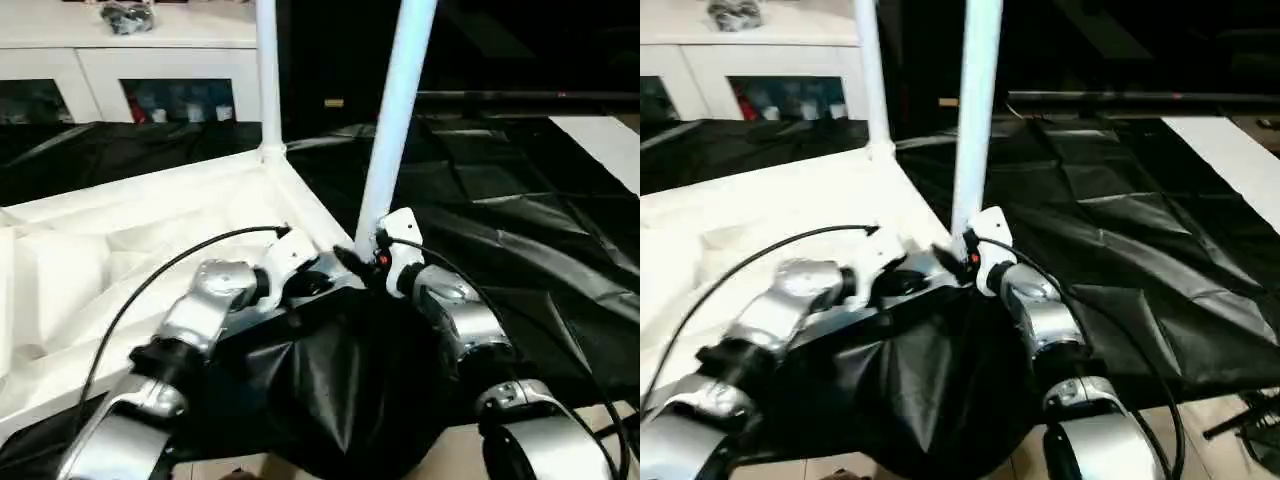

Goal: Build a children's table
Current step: Rotate leg to tighten

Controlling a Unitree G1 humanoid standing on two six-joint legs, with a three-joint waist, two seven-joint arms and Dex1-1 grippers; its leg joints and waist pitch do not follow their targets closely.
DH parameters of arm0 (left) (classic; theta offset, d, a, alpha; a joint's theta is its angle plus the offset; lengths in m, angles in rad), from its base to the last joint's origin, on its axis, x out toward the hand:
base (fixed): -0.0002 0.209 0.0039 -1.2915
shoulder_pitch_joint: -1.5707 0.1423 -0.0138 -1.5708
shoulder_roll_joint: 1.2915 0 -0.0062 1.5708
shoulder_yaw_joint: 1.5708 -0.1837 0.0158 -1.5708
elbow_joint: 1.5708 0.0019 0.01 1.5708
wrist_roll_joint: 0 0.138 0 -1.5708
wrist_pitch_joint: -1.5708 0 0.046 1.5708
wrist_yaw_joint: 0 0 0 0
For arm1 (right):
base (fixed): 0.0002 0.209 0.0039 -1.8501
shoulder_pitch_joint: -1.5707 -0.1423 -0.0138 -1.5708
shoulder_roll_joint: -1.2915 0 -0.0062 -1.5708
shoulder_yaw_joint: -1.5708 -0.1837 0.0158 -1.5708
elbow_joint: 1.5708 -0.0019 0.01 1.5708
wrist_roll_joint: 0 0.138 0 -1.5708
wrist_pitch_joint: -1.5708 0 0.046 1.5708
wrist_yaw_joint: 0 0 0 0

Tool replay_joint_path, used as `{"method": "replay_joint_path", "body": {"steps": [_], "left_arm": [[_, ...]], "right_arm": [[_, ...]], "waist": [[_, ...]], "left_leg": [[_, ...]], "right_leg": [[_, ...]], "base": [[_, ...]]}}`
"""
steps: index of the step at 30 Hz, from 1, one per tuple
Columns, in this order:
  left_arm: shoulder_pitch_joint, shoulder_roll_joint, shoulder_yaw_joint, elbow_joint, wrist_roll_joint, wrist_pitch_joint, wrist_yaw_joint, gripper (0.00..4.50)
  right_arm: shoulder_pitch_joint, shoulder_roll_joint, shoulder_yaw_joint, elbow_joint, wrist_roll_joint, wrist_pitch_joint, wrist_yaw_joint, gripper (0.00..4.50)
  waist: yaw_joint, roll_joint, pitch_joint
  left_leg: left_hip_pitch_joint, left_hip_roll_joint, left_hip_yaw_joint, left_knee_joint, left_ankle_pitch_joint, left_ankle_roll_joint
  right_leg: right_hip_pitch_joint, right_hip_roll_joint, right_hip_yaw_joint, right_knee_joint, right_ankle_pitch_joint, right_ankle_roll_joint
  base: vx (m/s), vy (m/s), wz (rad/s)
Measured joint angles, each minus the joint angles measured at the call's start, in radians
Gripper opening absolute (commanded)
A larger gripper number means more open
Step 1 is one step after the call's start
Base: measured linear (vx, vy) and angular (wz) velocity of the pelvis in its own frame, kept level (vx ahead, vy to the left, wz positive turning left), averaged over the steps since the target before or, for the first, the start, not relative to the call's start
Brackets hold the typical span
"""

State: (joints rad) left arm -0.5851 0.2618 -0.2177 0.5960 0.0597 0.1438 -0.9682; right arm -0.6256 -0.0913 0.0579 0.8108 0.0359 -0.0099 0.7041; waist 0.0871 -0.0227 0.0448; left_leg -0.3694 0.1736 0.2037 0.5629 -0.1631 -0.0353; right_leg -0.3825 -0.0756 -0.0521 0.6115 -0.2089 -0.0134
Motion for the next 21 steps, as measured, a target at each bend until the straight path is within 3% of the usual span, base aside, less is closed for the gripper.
{"method": "replay_joint_path", "body": {"steps": [4,8,9,14,15,21], "left_arm": [[0.029,0.046,-0.005,-0.044,-0.033,-0.002,-0.095,0.0],[0.036,0.085,-0.014,-0.055,-0.061,-0.011,-0.171,0.0],[0.037,0.099,-0.014,-0.055,-0.063,-0.012,-0.185,0.0],[0.046,0.128,-0.014,-0.061,-0.076,-0.022,-0.238,0.0],[0.049,0.139,-0.015,-0.062,-0.083,-0.022,-0.251,0.0],[0.055,0.159,-0.015,-0.067,-0.093,-0.027,-0.273,0.0]], "right_arm": [[0.023,-0.071,0.065,-0.055,0.001,-0.004,0.174,3.66],[0.04,-0.112,0.085,-0.093,0.01,-0.001,0.296,3.66],[0.04,-0.12,0.088,-0.093,0.011,-0.001,0.316,3.39],[0.041,-0.143,0.106,-0.093,0.011,0.0,0.362,3.19],[0.044,-0.147,0.11,-0.1,0.012,0.003,0.38,2.92],[0.045,-0.147,0.115,-0.114,0.015,0.007,0.398,2.47]], "waist": [[0.003,0.0,0.0],[0.007,0.0,0.001],[0.007,-0.001,0.001],[0.007,-0.002,0.002],[0.006,-0.002,0.002],[0.005,-0.002,0.002]], "left_leg": [[-0.001,0.001,0.0,0.0,0.0,0.0],[-0.004,0.001,0.0,0.002,0.0,0.0],[-0.005,0.001,0.0,0.003,0.0,0.0],[-0.005,0.001,0.0,0.003,0.0,0.0],[-0.005,0.002,0.0,0.003,0.0,0.0],[-0.005,0.002,0.0,0.003,0.0,0.0]], "right_leg": [[-0.001,0.001,-0.001,0.0,-0.003,0.004],[-0.001,0.001,-0.001,-0.001,-0.003,0.005],[-0.001,0.001,-0.001,-0.001,-0.003,0.005],[-0.001,0.0,-0.001,0.0,-0.003,0.005],[-0.001,0.0,-0.002,0.0,-0.003,0.005],[-0.001,0.0,-0.002,0.0,-0.003,0.005]], "base": [[0.0,0.0,0.0],[0.0,0.0,0.0],[0.0,0.0,0.0],[0.0,0.0,0.0],[0.0,0.0,0.0],[0.0,0.0,0.0]]}}
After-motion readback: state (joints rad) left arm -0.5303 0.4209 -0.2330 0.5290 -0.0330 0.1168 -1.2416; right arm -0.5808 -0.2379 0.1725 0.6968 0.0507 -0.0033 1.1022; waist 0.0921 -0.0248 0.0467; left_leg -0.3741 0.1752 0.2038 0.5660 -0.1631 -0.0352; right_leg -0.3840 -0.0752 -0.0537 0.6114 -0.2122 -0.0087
